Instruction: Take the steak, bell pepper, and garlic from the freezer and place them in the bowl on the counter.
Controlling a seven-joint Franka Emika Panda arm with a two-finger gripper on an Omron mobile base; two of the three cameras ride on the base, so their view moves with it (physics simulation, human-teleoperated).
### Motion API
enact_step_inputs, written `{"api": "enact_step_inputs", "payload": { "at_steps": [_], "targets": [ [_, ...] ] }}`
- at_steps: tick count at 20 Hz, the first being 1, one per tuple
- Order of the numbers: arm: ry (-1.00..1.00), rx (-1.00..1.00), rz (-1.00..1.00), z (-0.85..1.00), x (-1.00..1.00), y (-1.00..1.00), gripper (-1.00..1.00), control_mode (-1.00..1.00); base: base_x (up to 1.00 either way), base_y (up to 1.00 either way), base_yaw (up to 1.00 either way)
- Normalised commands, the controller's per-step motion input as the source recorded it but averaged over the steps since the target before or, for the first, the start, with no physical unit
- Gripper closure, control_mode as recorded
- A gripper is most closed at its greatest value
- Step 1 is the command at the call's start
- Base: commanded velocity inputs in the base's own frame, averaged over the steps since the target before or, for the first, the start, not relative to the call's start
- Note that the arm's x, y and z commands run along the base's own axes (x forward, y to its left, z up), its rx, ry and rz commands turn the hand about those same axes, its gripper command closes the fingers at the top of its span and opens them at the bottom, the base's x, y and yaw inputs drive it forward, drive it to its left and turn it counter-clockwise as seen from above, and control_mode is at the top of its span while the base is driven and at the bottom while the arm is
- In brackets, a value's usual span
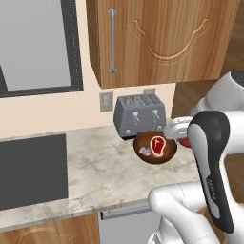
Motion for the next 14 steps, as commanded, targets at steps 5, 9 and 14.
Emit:
{"api": "enact_step_inputs", "payload": {
  "at_steps": [5,9,14],
  "targets": [
    [0.07,0.0,0.0,-0.52,0.35,0.0,1.0,-1.0,0.0,0.0,0.0],
    [0.01,0.0,0.0,-0.33,0.52,0.0,1.0,-1.0,0.0,0.0,0.0],
    [0.01,0.0,0.0,-0.24,0.72,-0.03,1.0,-1.0,0.0,0.0,0.0]
  ]
}}
